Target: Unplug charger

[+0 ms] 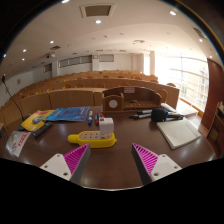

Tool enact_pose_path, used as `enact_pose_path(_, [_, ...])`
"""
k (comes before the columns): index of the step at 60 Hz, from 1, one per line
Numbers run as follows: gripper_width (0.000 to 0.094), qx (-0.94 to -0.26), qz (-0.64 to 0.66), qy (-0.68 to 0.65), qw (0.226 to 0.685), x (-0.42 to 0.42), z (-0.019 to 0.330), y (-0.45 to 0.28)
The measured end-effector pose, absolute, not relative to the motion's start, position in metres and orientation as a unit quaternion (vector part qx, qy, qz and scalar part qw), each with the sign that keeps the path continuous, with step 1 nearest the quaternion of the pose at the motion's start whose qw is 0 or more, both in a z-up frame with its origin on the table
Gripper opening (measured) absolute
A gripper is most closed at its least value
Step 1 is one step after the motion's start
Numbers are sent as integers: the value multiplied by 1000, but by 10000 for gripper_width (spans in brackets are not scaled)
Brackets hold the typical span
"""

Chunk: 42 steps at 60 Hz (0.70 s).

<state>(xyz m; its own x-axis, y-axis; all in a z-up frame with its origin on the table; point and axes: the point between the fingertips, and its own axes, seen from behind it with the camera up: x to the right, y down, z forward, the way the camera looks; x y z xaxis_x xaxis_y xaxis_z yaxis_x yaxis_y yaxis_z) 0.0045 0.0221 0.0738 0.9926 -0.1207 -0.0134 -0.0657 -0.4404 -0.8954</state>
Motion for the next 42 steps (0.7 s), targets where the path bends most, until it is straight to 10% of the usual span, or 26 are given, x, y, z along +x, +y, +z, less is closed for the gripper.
enact_pose_path(10, [809,-836,-32,61,544,-2,65,120])
enact_pose_path(22, [449,-844,-55,63,530,8,39,174])
enact_pose_path(42, [234,-845,-45,58,530,6,43,173])
